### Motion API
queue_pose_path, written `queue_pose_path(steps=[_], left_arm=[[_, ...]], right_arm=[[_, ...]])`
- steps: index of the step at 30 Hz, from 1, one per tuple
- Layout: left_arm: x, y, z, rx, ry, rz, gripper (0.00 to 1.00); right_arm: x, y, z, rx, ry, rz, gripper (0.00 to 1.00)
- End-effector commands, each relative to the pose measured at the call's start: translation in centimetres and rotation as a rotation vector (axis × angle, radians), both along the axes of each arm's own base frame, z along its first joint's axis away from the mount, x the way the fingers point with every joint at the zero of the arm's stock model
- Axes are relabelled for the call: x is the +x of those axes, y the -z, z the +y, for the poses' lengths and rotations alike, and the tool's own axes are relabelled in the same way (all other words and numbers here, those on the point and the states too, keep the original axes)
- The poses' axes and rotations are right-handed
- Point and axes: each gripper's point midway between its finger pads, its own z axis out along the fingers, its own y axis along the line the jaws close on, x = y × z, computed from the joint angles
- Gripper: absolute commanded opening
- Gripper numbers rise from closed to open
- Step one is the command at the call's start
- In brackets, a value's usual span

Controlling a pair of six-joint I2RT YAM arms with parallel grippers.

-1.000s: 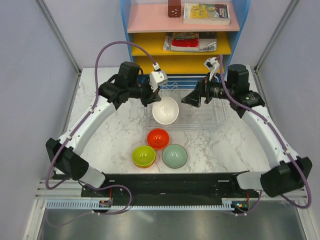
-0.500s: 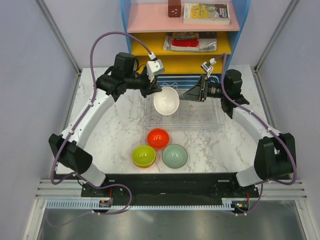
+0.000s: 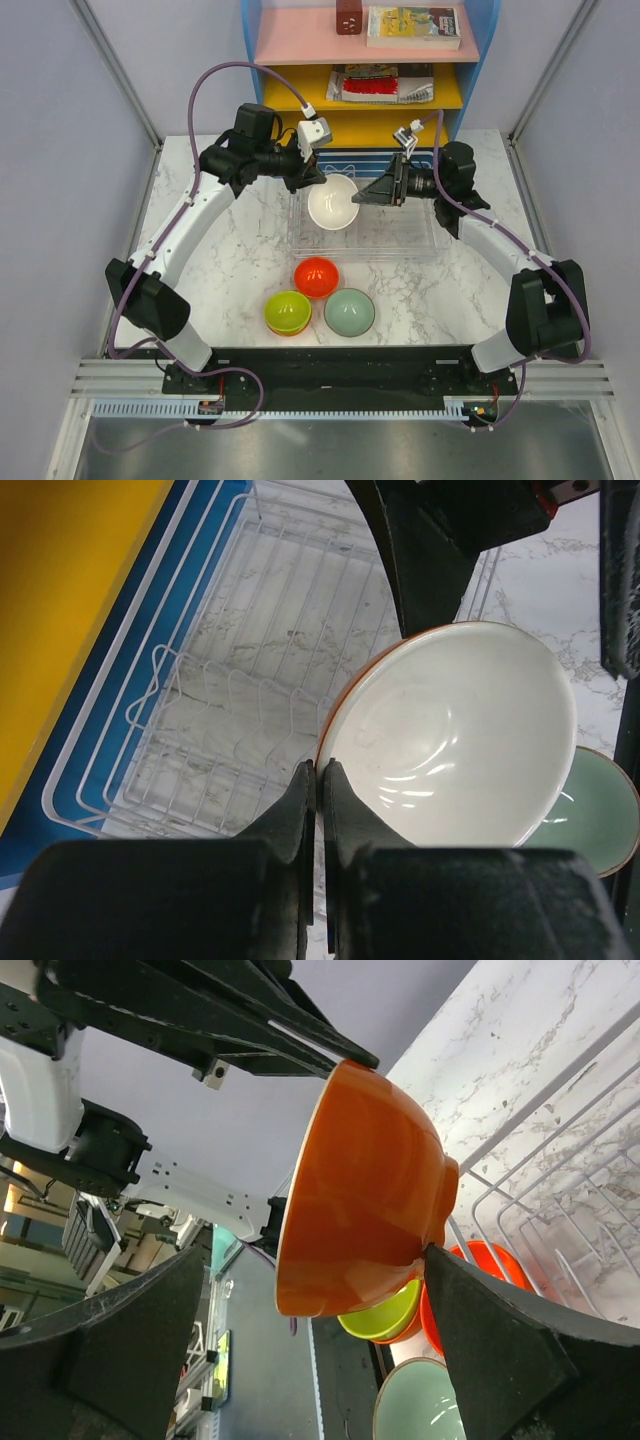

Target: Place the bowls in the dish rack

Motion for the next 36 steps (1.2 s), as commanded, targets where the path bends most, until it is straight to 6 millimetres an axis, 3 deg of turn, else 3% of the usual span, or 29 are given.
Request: queue_pose_path(steps=[1,11,22,31,34,36], left_arm=[[-0.3,-4.0,-0.9,-0.084,0.043,-0.079,0.02],[-0.7,-4.0,-1.1,-0.090,0.056,-0.073,0.02],[-0.8,-3.0,-1.5,-0.083,0.065,-0.045,0.02],[-0.9,-1.8,-2.0,-0.074,0.075,-0.015,0.02],[-0.8,-1.7,-2.1,-0.072,0.074,-0.017,0.02],[-0.7,-1.6,-2.1,-0.070,0.073,-0.017,0.02]], right_arm=[[0.5,0.8,0.8,-0.047,-0.001,-0.059,0.98],[1.2,2.2,1.1,-0.070,0.012,-0.039,0.98],[0.9,0.9,1.2,-0.037,0.009,-0.053,0.97],[0.4,0.3,1.3,-0.001,-0.004,-0.055,0.76],[0.2,0.1,1.3,0.014,-0.009,-0.047,0.63],[0.2,0.2,1.3,0.015,-0.014,-0.041,0.48]])
